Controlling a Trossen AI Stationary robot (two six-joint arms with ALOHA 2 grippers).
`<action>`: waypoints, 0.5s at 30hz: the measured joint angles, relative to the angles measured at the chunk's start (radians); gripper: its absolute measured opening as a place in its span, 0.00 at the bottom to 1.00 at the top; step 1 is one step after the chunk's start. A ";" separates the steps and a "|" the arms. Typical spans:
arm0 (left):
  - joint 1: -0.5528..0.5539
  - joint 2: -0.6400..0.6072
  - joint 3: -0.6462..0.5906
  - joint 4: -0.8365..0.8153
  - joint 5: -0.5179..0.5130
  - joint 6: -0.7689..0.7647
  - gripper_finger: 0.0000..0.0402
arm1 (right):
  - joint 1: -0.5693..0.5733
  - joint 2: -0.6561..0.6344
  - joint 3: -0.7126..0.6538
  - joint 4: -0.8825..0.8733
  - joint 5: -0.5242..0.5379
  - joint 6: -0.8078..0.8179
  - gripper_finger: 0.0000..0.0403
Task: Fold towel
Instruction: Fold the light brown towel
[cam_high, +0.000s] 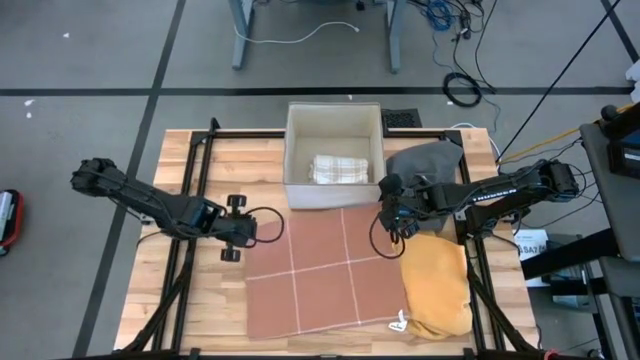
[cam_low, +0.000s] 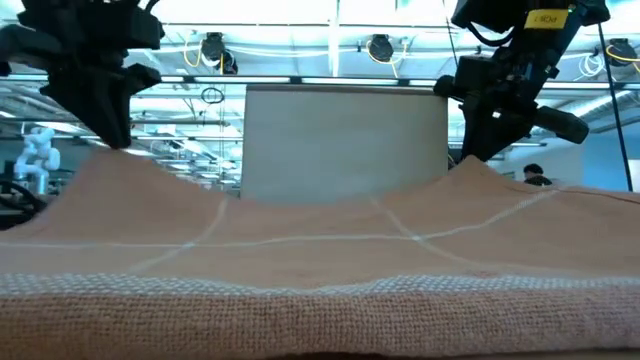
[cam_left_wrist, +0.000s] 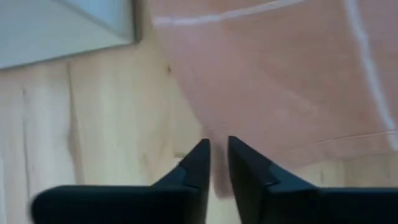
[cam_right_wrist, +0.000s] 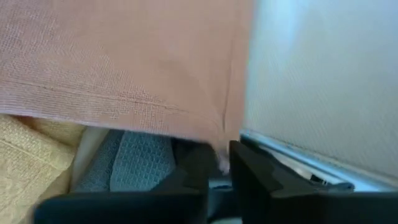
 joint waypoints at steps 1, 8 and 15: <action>0.003 0.000 -0.002 -0.006 -0.007 -0.011 0.20 | 0.000 -0.001 0.000 -0.008 0.004 0.018 0.14; 0.001 0.000 -0.003 -0.038 -0.035 -0.086 0.43 | 0.000 -0.055 -0.001 -0.124 0.041 0.201 0.38; -0.064 -0.001 -0.003 0.153 0.239 -0.134 0.47 | 0.067 -0.167 -0.001 -0.112 -0.186 0.434 0.46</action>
